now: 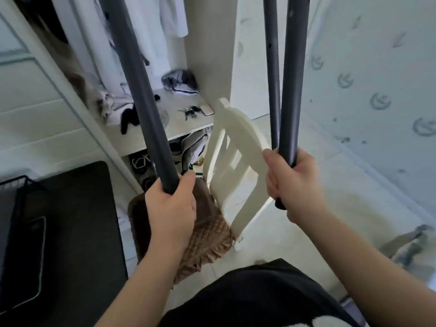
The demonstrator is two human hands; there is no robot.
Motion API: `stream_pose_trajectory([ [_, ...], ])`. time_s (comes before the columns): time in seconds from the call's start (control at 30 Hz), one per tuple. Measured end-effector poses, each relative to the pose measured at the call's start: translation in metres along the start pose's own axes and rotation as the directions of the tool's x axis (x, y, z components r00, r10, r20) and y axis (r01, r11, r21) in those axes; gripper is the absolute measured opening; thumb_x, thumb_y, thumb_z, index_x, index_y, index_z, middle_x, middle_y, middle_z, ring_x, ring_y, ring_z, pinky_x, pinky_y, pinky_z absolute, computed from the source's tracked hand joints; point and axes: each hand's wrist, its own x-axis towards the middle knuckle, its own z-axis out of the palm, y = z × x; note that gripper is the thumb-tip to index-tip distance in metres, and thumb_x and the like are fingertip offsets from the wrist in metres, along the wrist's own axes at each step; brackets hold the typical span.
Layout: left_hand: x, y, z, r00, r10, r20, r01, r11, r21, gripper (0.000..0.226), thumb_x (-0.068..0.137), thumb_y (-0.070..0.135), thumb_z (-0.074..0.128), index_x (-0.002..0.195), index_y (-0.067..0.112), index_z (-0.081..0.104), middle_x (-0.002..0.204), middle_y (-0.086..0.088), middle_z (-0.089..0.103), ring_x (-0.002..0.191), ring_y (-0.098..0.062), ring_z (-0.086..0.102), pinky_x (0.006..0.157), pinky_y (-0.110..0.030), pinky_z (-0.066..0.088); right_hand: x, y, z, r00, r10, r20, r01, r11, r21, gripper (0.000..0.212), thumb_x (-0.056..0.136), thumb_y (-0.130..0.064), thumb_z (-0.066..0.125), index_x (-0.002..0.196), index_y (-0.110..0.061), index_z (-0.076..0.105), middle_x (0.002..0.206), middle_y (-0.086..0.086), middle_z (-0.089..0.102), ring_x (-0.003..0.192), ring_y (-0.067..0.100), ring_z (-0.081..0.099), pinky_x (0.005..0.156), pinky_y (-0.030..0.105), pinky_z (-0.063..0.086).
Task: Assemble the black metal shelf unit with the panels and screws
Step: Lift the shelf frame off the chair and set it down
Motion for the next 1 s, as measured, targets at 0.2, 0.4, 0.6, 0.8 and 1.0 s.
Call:
stream_pose_trajectory([
  [0.2, 0.027, 0.018, 0.076, 0.976, 0.122, 0.181, -0.126, 0.992, 0.01, 0.053, 0.073, 0.039, 0.066, 0.059, 0.004, 0.03, 0.051, -0.015, 0.026, 0.043, -0.021, 0.028, 0.043, -0.028, 0.028, 0.016, -0.035, -0.054, 0.961, -0.151, -0.234, 0.151, 0.988, -0.016, 0.035, 0.078, -0.039, 0.065, 0.068, -0.021, 0.037, 0.046, -0.002, 0.035, 0.039, 0.019, 0.029, 0.041, 0.027, 0.025],
  [0.4, 0.028, 0.01, 0.159, 0.916, 0.072, 0.395, -0.131, 0.984, 0.124, 0.047, 0.074, 0.044, 0.064, 0.06, 0.01, 0.034, 0.055, -0.012, 0.032, 0.046, -0.021, 0.031, 0.045, -0.032, 0.031, 0.022, -0.034, -0.127, 0.879, -0.127, -0.46, 0.14, 0.99, -0.007, 0.033, 0.075, -0.04, 0.067, 0.069, -0.019, 0.042, 0.049, 0.0, 0.039, 0.039, 0.017, 0.032, 0.044, 0.034, 0.022],
  [0.6, 0.026, -0.029, 0.251, 0.841, -0.089, 0.533, -0.044, 0.972, 0.232, 0.044, 0.072, 0.037, 0.063, 0.063, 0.007, 0.032, 0.057, -0.009, 0.028, 0.049, -0.021, 0.027, 0.043, -0.03, 0.026, 0.038, 0.0, -0.21, 0.787, 0.002, -0.616, 0.021, 0.999, 0.031, 0.031, 0.081, -0.033, 0.066, 0.073, -0.015, 0.042, 0.049, 0.0, 0.043, 0.04, 0.017, 0.038, 0.041, 0.028, 0.033],
  [0.8, 0.027, -0.094, 0.367, 0.779, -0.308, 0.546, 0.053, 0.9, 0.433, 0.042, 0.071, 0.035, 0.063, 0.069, 0.006, 0.033, 0.064, -0.01, 0.029, 0.057, -0.024, 0.025, 0.05, -0.032, 0.022, 0.083, 0.061, -0.317, 0.707, 0.222, -0.672, -0.17, 0.975, 0.144, 0.024, 0.09, -0.024, 0.065, 0.081, -0.013, 0.047, 0.051, 0.0, 0.044, 0.042, 0.017, 0.039, 0.042, 0.029, 0.036],
  [1.0, 0.032, -0.164, 0.482, 0.712, -0.547, 0.44, 0.15, 0.731, 0.666, 0.027, 0.082, 0.025, 0.065, 0.07, 0.014, 0.043, 0.049, -0.001, 0.035, 0.039, -0.019, 0.03, 0.046, -0.024, 0.026, 0.13, 0.113, -0.425, 0.64, 0.467, -0.61, -0.39, 0.881, 0.266, 0.016, 0.092, -0.021, 0.064, 0.085, -0.011, 0.053, 0.052, -0.002, 0.047, 0.046, 0.017, 0.042, 0.056, 0.036, 0.04],
])
